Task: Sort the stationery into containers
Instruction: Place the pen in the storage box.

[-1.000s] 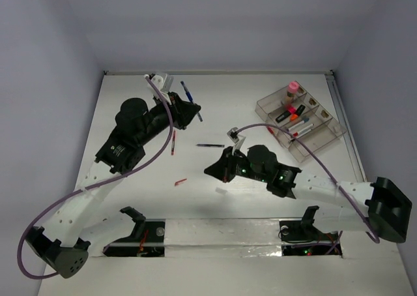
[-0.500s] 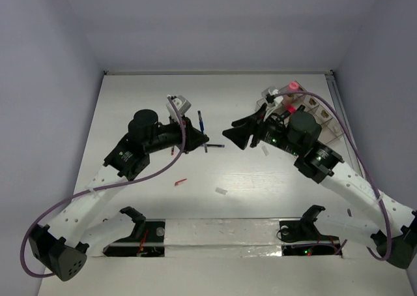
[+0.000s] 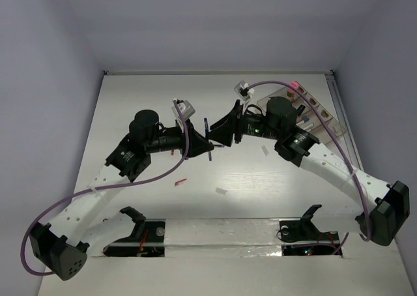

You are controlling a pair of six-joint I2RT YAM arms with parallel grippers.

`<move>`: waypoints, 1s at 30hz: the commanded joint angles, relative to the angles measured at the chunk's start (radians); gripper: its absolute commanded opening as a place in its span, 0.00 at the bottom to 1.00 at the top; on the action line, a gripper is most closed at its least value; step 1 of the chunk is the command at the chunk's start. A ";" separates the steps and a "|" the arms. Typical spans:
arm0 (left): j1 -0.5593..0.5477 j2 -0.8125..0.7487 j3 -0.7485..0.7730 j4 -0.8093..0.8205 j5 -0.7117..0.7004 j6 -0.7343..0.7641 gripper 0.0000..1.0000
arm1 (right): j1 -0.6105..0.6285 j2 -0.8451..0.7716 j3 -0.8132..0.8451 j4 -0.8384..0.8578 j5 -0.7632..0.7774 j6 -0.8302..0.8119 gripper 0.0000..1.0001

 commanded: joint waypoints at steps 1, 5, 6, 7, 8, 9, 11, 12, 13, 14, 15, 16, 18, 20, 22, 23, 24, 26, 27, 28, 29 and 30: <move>-0.004 0.001 -0.007 0.073 0.047 0.011 0.00 | -0.004 0.009 0.040 0.110 -0.072 0.041 0.54; -0.004 0.012 -0.011 0.071 0.046 0.009 0.00 | -0.004 0.033 0.034 0.148 -0.097 0.069 0.52; -0.004 0.014 -0.011 0.073 0.046 0.009 0.00 | -0.004 0.039 0.032 0.165 -0.103 0.081 0.52; -0.004 0.014 -0.011 0.071 0.044 0.008 0.00 | -0.004 0.050 0.031 0.170 -0.107 0.087 0.47; -0.004 0.014 -0.010 0.071 0.044 0.009 0.00 | -0.004 0.055 0.028 0.176 -0.109 0.090 0.42; -0.004 0.014 -0.010 0.071 0.043 0.009 0.00 | -0.004 0.055 0.023 0.188 -0.104 0.098 0.30; -0.004 0.012 -0.011 0.071 0.033 0.009 0.00 | -0.004 0.048 0.008 0.197 -0.082 0.101 0.22; -0.004 0.011 -0.011 0.073 0.032 0.008 0.00 | -0.004 0.044 0.003 0.202 -0.068 0.101 0.18; -0.004 0.009 -0.013 0.074 0.021 0.005 0.06 | -0.004 0.036 -0.001 0.205 -0.051 0.101 0.13; -0.004 0.008 -0.013 0.074 0.013 0.002 0.15 | -0.004 0.019 -0.009 0.207 -0.008 0.099 0.10; -0.004 0.006 -0.015 0.068 0.007 0.002 0.26 | -0.004 0.012 -0.009 0.197 0.017 0.095 0.08; -0.004 0.003 -0.015 0.064 0.006 0.008 0.49 | -0.004 0.004 -0.009 0.191 0.043 0.090 0.06; -0.004 -0.009 -0.016 0.053 0.004 0.015 0.66 | -0.004 -0.020 -0.006 0.159 0.145 0.070 0.04; -0.013 -0.043 -0.024 0.026 -0.025 0.029 0.88 | -0.039 -0.048 -0.004 0.138 0.252 0.061 0.03; -0.013 -0.072 -0.030 -0.010 -0.069 0.041 0.99 | -0.079 -0.065 -0.009 0.101 0.316 0.058 0.02; -0.013 -0.103 -0.036 -0.027 -0.086 0.054 0.99 | -0.135 -0.076 -0.012 0.089 0.372 0.058 0.02; -0.013 -0.120 -0.042 -0.059 -0.103 0.060 0.99 | -0.169 -0.099 -0.026 0.061 0.405 0.061 0.02; -0.013 -0.179 -0.071 -0.077 -0.152 0.061 0.99 | -0.244 -0.129 -0.052 0.036 0.483 0.060 0.02; -0.013 -0.201 -0.085 -0.082 -0.163 0.058 0.99 | -0.327 -0.161 -0.066 -0.006 0.523 0.064 0.01; -0.013 -0.221 -0.097 -0.082 -0.181 0.055 0.99 | -0.373 -0.175 -0.092 -0.031 0.556 0.070 0.01; -0.013 -0.262 -0.129 -0.081 -0.188 0.052 0.99 | -0.421 -0.189 -0.109 -0.056 0.630 0.078 0.00; -0.013 -0.282 -0.149 -0.068 -0.194 0.042 0.99 | -0.521 -0.203 -0.124 -0.095 0.658 0.101 0.00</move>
